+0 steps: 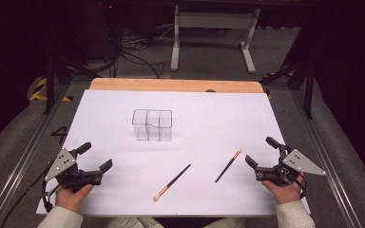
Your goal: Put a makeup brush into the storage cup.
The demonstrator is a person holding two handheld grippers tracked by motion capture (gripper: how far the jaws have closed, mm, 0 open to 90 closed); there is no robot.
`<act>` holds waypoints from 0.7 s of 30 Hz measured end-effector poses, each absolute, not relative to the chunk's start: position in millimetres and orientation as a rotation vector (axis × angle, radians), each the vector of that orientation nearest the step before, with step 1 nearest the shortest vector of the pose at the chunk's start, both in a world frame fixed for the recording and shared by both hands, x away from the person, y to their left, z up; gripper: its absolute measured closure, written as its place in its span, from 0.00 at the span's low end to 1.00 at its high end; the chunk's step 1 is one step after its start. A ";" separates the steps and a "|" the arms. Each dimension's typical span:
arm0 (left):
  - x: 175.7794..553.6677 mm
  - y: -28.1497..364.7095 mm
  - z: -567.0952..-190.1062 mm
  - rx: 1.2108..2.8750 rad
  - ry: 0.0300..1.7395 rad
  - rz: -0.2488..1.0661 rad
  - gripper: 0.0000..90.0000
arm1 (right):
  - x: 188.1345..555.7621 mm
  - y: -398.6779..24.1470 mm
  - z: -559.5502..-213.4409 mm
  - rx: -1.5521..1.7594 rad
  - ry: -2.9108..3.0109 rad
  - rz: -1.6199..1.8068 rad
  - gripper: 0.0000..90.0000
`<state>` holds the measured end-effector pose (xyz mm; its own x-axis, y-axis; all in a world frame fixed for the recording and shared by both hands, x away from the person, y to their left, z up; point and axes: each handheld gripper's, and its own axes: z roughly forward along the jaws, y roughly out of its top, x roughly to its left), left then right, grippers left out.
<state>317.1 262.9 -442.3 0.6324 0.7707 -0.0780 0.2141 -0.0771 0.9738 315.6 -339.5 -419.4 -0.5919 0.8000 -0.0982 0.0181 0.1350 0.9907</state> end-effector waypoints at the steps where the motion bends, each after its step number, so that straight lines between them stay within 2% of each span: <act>1: 317.3 263.5 -442.3 1.624 0.837 0.562 0.01 | 316.0 -339.3 -419.6 0.786 1.765 1.522 0.02; 21: 315.9 264.3 -440.5 1.609 0.843 0.563 0.01 | 317.5 -342.2 -418.2 0.799 1.759 1.538 0.02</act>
